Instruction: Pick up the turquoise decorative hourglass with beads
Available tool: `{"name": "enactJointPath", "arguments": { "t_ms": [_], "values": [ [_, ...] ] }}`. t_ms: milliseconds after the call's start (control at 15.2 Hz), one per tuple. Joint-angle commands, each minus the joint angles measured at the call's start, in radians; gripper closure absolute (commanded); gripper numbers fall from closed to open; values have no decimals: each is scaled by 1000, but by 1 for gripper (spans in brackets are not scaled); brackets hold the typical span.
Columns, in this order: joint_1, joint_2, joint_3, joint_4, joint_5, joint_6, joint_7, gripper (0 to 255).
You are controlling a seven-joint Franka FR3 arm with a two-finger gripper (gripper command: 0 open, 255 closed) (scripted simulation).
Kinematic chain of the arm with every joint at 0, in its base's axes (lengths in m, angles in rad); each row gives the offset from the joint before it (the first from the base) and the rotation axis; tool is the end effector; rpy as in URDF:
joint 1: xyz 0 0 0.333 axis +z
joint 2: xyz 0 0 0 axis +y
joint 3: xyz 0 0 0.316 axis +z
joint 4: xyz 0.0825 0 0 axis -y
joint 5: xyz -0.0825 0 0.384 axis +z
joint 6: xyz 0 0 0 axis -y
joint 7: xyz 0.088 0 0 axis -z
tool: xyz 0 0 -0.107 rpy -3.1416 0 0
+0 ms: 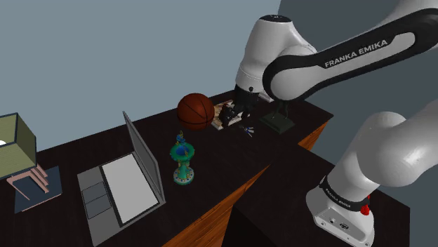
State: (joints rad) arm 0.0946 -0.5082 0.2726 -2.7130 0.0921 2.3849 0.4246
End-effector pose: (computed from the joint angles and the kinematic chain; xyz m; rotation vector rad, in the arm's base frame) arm 0.3593 0.1339 0.3920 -3.1171 0.2206 -0.2805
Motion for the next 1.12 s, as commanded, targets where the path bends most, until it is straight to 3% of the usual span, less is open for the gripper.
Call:
{"name": "enactJointPath", "arguments": {
  "t_ms": [0,264,462,594,726,924,1056],
  "values": [
    [-7,68,28,-2,-6,99,30,0],
    [-48,236,111,33,-72,281,137,0],
    [-114,371,187,81,-208,398,276,0],
    [-168,467,234,127,-374,456,425,0],
    [-189,568,241,189,-599,490,618,0],
    [-109,708,154,303,-891,508,877,0],
    [-82,730,123,315,-933,516,915,0]
  ]
}}
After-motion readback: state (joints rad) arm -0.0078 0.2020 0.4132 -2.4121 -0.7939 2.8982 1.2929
